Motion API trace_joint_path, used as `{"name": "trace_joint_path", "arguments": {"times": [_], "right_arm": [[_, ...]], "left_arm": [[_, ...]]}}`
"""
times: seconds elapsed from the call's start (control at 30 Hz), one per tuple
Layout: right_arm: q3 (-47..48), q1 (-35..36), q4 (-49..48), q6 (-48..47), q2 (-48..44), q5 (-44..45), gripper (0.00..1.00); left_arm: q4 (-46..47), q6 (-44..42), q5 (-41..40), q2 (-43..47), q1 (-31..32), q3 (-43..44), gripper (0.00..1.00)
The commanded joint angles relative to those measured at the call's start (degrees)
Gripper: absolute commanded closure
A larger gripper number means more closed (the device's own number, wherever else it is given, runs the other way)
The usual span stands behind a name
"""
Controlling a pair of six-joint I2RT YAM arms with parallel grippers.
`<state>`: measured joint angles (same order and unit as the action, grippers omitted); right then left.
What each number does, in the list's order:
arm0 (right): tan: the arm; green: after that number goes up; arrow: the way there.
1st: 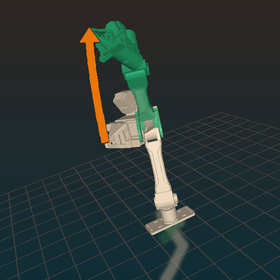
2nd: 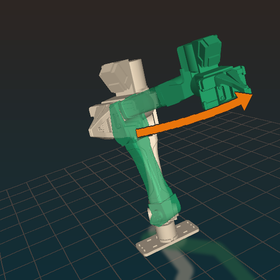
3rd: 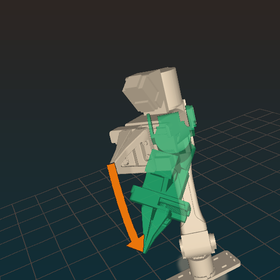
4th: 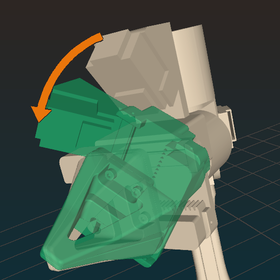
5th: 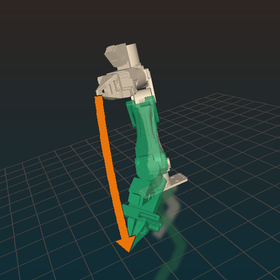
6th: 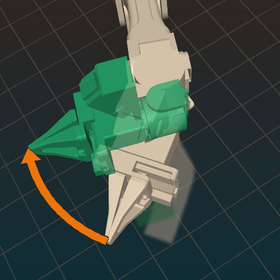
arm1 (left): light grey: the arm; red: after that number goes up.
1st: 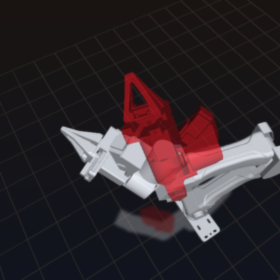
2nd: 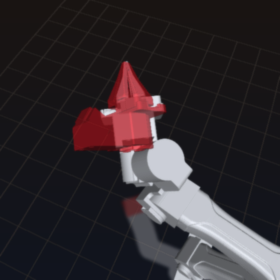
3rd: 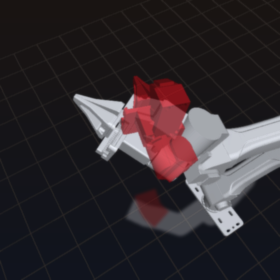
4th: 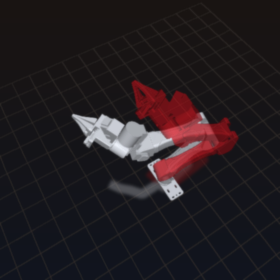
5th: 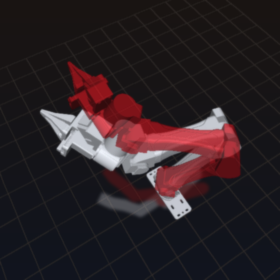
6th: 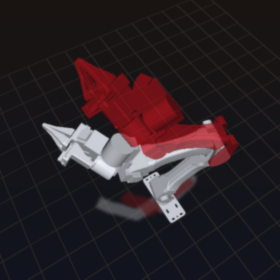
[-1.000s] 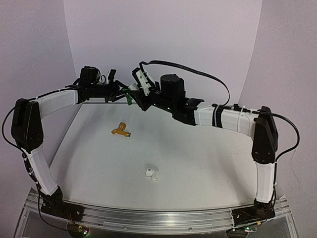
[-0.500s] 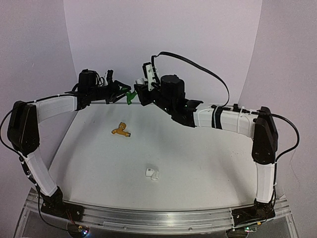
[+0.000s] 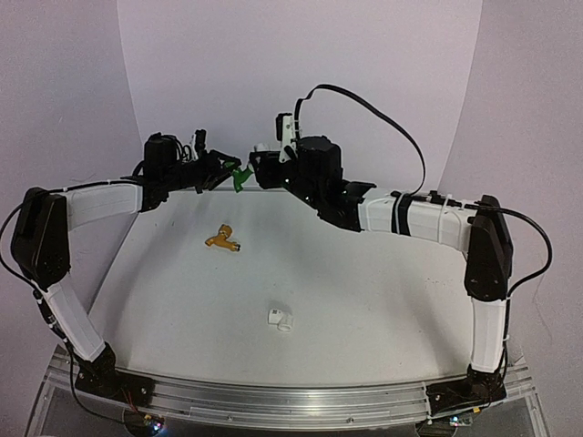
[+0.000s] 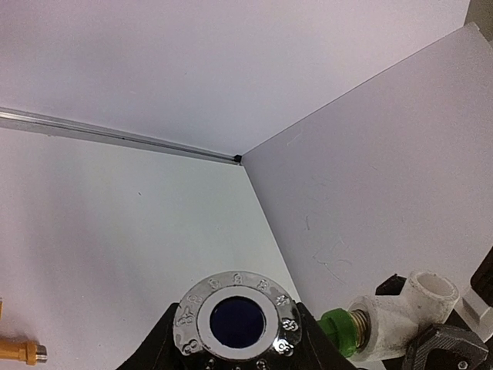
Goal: Install the water faucets
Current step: Place the water faucet at the center of the board.
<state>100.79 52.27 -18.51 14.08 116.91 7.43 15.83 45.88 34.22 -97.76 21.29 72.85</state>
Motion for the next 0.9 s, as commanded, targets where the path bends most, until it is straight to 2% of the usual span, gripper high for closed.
{"name": "trace_joint_path", "arguments": {"times": [0.0,0.87], "right_arm": [[-0.1,0.1,7.1,5.9,0.0,-3.7,1.00],[7.9,0.2,18.6,25.8,-1.0,-5.2,1.00]], "left_arm": [[11.0,-2.2,5.2,7.6,5.0,1.1,1.00],[12.5,-13.1,-7.5,13.0,11.9,-3.2,1.00]]}}
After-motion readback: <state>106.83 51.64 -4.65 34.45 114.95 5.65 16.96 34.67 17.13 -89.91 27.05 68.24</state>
